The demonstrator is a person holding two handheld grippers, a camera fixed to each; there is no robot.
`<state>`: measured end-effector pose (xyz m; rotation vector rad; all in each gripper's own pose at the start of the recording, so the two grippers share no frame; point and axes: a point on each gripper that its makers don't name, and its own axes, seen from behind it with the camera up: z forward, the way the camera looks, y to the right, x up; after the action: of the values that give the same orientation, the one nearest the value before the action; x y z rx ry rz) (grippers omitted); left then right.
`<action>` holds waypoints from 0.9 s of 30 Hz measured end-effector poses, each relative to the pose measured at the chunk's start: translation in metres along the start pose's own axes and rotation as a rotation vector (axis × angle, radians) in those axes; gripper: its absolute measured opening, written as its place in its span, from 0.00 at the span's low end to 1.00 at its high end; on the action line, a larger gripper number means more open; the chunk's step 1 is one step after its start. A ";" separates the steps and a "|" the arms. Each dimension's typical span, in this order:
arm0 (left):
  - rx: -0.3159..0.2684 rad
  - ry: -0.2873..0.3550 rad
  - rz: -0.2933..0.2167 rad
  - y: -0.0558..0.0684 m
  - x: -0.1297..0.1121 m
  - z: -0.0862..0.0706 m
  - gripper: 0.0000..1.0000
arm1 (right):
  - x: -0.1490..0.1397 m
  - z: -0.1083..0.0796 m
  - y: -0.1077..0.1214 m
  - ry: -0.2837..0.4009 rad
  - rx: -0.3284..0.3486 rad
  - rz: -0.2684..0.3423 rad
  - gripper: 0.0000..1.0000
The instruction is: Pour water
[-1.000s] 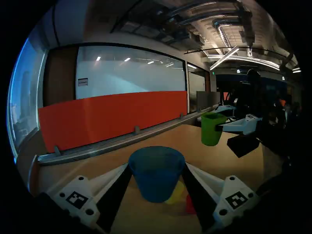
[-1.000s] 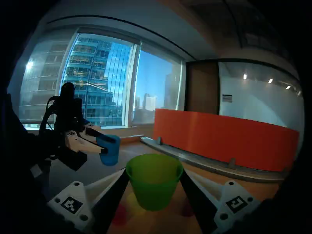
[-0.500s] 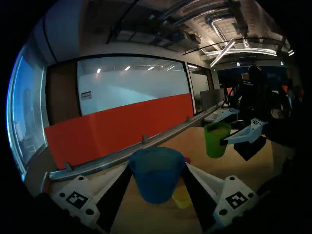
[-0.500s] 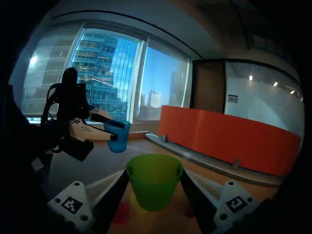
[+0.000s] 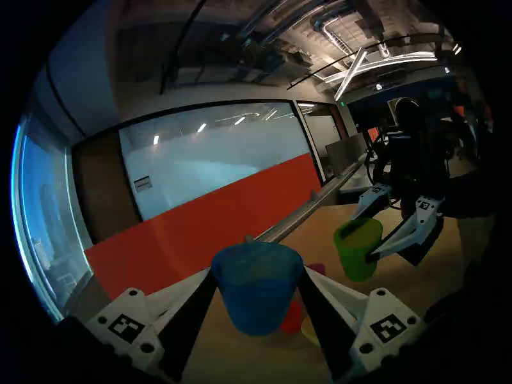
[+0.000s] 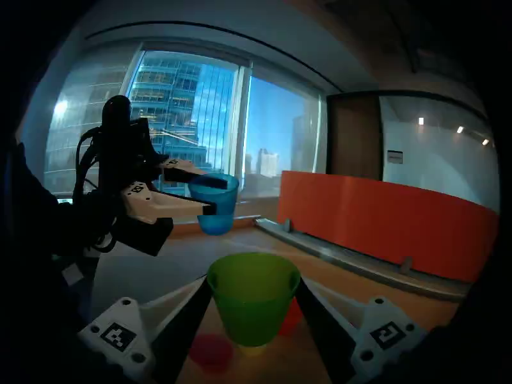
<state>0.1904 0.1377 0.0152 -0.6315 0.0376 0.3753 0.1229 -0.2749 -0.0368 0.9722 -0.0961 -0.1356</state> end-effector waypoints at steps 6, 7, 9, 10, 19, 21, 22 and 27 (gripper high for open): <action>0.005 0.005 0.065 0.001 0.009 0.002 0.86 | -0.002 0.007 -0.007 0.000 0.023 0.004 0.91; 0.007 0.004 0.076 0.001 0.010 0.002 0.86 | -0.002 0.008 -0.009 0.000 0.026 0.005 0.91; 0.010 0.003 0.097 0.002 0.013 0.003 0.86 | -0.003 0.010 -0.011 0.001 0.033 0.006 0.91; 0.011 0.002 0.107 0.002 0.014 0.003 0.86 | -0.003 0.011 -0.012 0.001 0.037 0.007 0.91; 0.015 0.009 0.190 0.004 0.027 0.004 0.86 | -0.006 0.018 -0.020 -0.003 0.066 0.005 0.91; 0.019 0.009 0.210 0.004 0.030 0.004 0.86 | -0.007 0.019 -0.022 -0.005 0.072 0.004 0.91; 0.020 0.009 0.220 0.004 0.031 0.004 0.86 | -0.007 0.019 -0.023 -0.006 0.075 0.004 0.91; 0.024 0.009 0.273 0.006 0.036 0.004 0.86 | -0.008 0.021 -0.026 -0.005 0.088 0.007 0.91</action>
<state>0.2214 0.1568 0.0099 -0.6053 0.1380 0.6344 0.1101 -0.3056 -0.0471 1.0594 -0.1105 -0.1283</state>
